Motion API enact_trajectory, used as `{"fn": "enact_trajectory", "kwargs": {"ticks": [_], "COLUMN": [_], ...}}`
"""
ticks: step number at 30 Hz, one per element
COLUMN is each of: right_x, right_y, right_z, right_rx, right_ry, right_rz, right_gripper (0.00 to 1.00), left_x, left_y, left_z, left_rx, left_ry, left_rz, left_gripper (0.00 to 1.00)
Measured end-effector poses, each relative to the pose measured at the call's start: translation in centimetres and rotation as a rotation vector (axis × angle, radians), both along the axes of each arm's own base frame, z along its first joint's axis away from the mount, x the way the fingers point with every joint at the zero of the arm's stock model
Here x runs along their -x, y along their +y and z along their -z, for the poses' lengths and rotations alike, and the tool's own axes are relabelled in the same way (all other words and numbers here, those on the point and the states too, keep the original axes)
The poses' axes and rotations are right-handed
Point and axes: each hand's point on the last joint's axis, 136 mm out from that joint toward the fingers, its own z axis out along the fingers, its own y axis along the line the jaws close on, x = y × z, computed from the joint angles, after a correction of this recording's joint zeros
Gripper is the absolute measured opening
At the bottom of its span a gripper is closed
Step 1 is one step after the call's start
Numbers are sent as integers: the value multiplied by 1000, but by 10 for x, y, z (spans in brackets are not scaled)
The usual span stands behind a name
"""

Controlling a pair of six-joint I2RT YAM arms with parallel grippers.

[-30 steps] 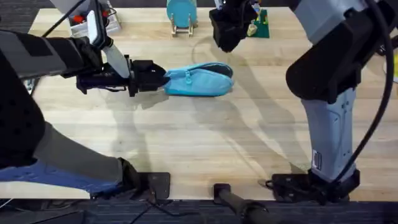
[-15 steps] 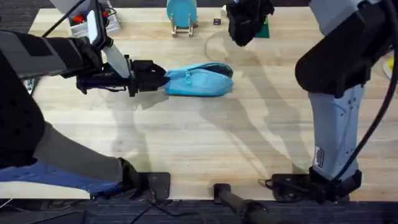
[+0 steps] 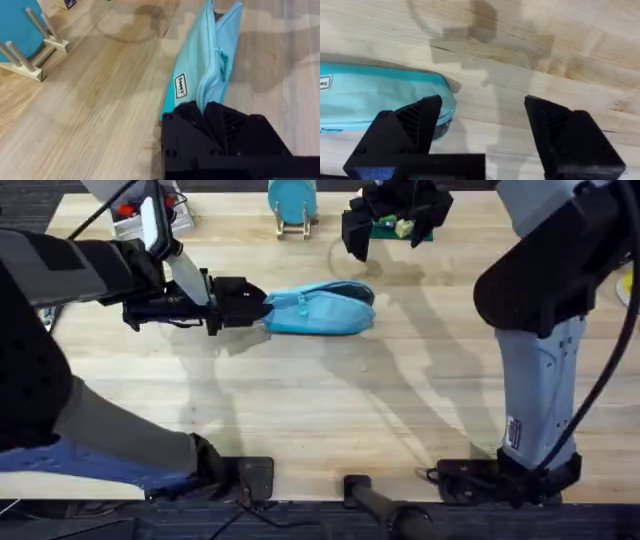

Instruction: Unzip the bag, pick up the pens from the table one at a time and place them inside, then zip the bag closed.

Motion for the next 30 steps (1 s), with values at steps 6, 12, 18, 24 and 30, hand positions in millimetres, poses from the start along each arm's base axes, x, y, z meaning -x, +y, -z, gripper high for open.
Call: {"fn": "enact_trajectory", "kwargs": {"ticks": [6,12,18,24,30], "right_x": [1,4,14,29,40], "right_y": [1,8,18,38,57], "right_z": [0,-5,-44,-66,-67], "right_rx": [-10,-46,-94,-126,-131], "right_ry": [1,3,-76,-120,-117], "right_rz": [30,52,34,-1,-43], "right_gripper": [995,996,996,996,997], "left_x": [0,0,0,0,0], "left_y": [0,0,0,0,0], "left_z": [0,0,0,0,0], "left_rx": [0,0,0,0,0], "left_ry": [0,0,0,0,0], "left_rz": [0,0,0,0,0], "left_gripper": [42,42,42,42,42]}}
